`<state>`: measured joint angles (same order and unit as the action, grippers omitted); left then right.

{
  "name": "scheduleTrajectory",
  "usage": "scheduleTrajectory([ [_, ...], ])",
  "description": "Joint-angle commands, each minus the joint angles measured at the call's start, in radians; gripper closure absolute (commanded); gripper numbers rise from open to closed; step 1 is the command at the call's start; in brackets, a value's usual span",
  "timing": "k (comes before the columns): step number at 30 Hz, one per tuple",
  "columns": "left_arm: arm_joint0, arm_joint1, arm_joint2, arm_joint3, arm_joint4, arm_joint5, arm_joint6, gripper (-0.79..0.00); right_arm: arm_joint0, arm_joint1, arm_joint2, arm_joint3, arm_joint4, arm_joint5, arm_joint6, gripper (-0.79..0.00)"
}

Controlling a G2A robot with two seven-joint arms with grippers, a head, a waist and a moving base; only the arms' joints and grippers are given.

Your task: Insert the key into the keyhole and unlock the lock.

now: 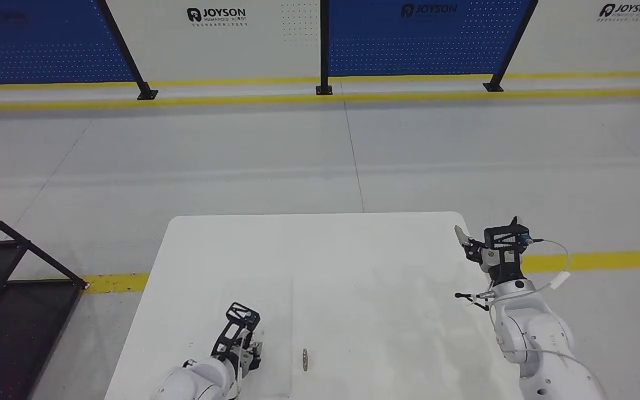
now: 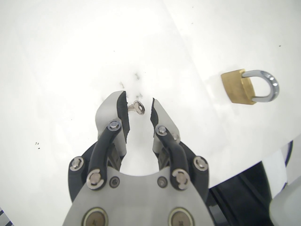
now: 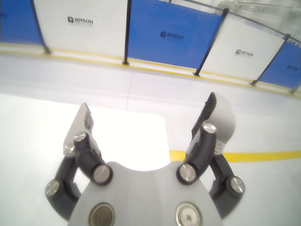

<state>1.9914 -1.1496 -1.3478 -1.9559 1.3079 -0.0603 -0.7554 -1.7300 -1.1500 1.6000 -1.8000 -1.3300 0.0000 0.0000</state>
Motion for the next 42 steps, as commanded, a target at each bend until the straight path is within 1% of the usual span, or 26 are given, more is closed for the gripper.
scheduleTrajectory([
  [1, -0.009, -0.001, 0.007, 0.007, 0.005, 0.006, 0.000, -0.259, 0.000, 0.000, 0.000, 0.000, 0.000, 0.000, 0.000, -0.785],
  [3, -0.015, -0.001, 0.012, 0.011, 0.014, 0.009, -0.003, -0.240, 0.000, 0.000, 0.000, 0.000, 0.000, 0.000, 0.000, -0.785],
  [5, -0.018, -0.001, 0.016, 0.013, 0.016, 0.010, -0.003, -0.200, 0.000, 0.000, 0.000, 0.000, 0.000, 0.000, 0.000, -0.785],
  [6, -0.019, -0.001, 0.016, 0.014, 0.018, 0.013, -0.003, -0.172, 0.000, 0.000, 0.000, 0.000, 0.000, 0.000, 0.000, -0.785],
  [7, -0.020, 0.000, 0.017, 0.014, 0.018, 0.015, -0.002, -0.120, 0.000, 0.000, 0.000, 0.000, 0.000, 0.000, 0.000, -0.785],
  [9, -0.021, 0.000, 0.018, 0.013, 0.025, 0.017, 0.000, -0.080, 0.000, 0.000, 0.000, 0.000, 0.000, 0.000, 0.000, -0.785],
  [12, -0.019, 0.001, 0.016, 0.009, 0.027, 0.018, 0.001, -0.052, 0.000, 0.000, 0.000, 0.000, 0.000, 0.000, 0.000, -0.785],
  [14, -0.017, 0.002, 0.016, 0.007, 0.028, 0.016, 0.000, -0.018, 0.000, 0.000, 0.000, 0.000, 0.000, 0.000, 0.000, -0.785],
  [17, -0.016, 0.002, 0.015, 0.005, 0.032, 0.017, -0.001, 0.000, 0.000, 0.000, 0.000, 0.000, 0.000, 0.000, 0.000, -0.785],
  [24, -0.014, 0.004, 0.010, -0.003, 0.035, 0.021, -0.004, 0.000, 0.000, 0.000, 0.000, 0.000, 0.000, 0.000, 0.000, -0.785],
  [32, 0.015, 0.009, -0.021, -0.048, 0.052, 0.033, 0.021, 0.000, 0.000, 0.000, 0.000, 0.000, 0.000, 0.000, 0.000, -0.785],
  [35, 0.042, 0.012, -0.050, -0.074, 0.050, 0.040, 0.062, 0.000, 0.000, 0.000, 0.000, 0.000, 0.000, 0.000, 0.000, -0.785],
  [37, 0.067, 0.013, -0.079, -0.098, 0.025, 0.045, 0.111, 0.000, 0.000, 0.000, 0.000, 0.000, 0.000, 0.000, 0.000, -0.785],
  [40, 0.117, 0.014, -0.130, -0.140, -0.054, 0.019, 0.233, 0.000, 0.000, 0.000, 0.000, 0.000, 0.000, 0.000, 0.000, -0.785],
  [42, 0.160, 0.017, -0.172, -0.159, -0.092, -0.028, 0.345, 0.000, 0.000, 0.000, 0.000, 0.000, 0.000, 0.000, 0.000, -0.785],
])
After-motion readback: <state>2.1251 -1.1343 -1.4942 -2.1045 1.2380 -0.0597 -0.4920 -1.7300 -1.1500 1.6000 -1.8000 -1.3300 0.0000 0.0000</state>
